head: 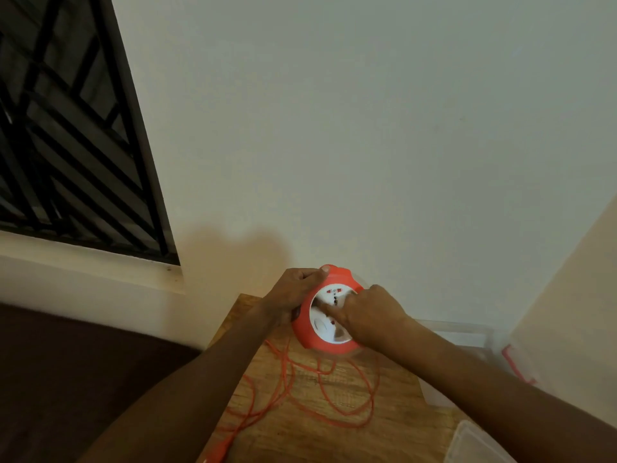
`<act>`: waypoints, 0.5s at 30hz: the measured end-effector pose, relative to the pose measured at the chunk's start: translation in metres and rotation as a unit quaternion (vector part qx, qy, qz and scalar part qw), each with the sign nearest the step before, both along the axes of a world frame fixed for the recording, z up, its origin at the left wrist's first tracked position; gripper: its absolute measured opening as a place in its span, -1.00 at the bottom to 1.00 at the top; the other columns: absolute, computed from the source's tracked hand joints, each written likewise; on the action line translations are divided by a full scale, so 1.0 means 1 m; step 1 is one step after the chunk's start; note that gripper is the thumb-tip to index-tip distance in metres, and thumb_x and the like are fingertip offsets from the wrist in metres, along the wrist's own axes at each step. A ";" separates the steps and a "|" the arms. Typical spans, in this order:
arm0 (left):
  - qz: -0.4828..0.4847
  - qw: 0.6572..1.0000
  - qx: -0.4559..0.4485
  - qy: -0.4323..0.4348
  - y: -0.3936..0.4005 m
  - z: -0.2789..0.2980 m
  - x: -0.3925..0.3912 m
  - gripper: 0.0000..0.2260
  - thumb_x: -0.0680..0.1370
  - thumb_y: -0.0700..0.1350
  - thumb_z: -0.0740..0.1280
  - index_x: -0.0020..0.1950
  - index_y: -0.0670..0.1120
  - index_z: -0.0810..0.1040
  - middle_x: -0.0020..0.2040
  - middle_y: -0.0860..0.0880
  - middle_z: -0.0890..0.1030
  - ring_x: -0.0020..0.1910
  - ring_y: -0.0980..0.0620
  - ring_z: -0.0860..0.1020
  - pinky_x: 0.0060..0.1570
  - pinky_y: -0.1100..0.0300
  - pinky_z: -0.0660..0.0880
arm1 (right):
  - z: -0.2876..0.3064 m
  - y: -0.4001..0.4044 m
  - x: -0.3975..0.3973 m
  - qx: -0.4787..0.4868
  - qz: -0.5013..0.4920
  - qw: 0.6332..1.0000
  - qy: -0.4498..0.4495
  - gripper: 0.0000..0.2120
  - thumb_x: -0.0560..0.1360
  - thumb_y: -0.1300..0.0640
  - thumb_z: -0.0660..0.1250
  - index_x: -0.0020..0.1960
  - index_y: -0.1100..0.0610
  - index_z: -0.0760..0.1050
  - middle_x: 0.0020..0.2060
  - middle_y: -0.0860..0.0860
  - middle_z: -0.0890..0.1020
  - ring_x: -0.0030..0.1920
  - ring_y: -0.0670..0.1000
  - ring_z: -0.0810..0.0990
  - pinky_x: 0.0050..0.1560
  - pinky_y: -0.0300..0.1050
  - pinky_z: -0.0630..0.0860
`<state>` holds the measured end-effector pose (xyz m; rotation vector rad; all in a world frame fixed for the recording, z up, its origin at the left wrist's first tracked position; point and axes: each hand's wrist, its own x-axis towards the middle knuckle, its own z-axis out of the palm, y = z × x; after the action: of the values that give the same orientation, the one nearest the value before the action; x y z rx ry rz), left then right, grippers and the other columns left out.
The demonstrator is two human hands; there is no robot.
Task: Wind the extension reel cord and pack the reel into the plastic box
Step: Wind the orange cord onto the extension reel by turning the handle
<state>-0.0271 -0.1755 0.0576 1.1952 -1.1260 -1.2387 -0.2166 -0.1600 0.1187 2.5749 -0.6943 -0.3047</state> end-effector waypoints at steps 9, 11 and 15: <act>0.099 0.994 -0.013 0.044 -0.004 0.000 -0.011 -0.71 0.64 0.05 0.39 -0.15 -0.07 0.77 -0.15 -0.13 0.78 -0.23 -0.06 0.75 -0.28 0.15 0.66 | -0.024 -0.005 0.003 0.318 -0.264 0.832 -0.369 -0.14 0.45 0.08 0.42 0.59 0.07 -0.01 0.34 0.09 0.50 0.17 0.07 0.56 0.03 -0.11 0.56; 0.121 0.990 -0.001 0.071 -0.005 -0.004 -0.012 -0.69 0.63 0.05 0.41 -0.23 -0.06 0.77 -0.20 -0.13 0.78 -0.27 -0.05 0.75 -0.33 0.16 0.65 | -0.026 -0.002 0.010 0.424 -0.303 0.701 -0.487 -0.13 0.42 0.20 0.44 0.58 0.04 0.04 0.36 0.03 0.46 0.00 -0.08 0.55 -0.20 -0.28 0.56; 0.112 0.992 0.010 0.064 -0.009 -0.005 -0.012 -0.69 0.62 0.09 0.40 -0.22 -0.01 0.79 -0.15 -0.12 0.79 -0.23 -0.07 0.77 -0.32 0.14 0.66 | -0.034 0.007 0.009 0.422 -0.321 0.693 -0.489 -0.07 0.42 0.16 0.45 0.60 0.05 -0.05 0.30 0.04 0.54 -0.05 -0.07 0.62 -0.25 -0.29 0.52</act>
<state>-0.0390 -0.1843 0.0524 1.2043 -0.8618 -1.1383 -0.2075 -0.1526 0.0852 3.0837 -2.3200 0.8680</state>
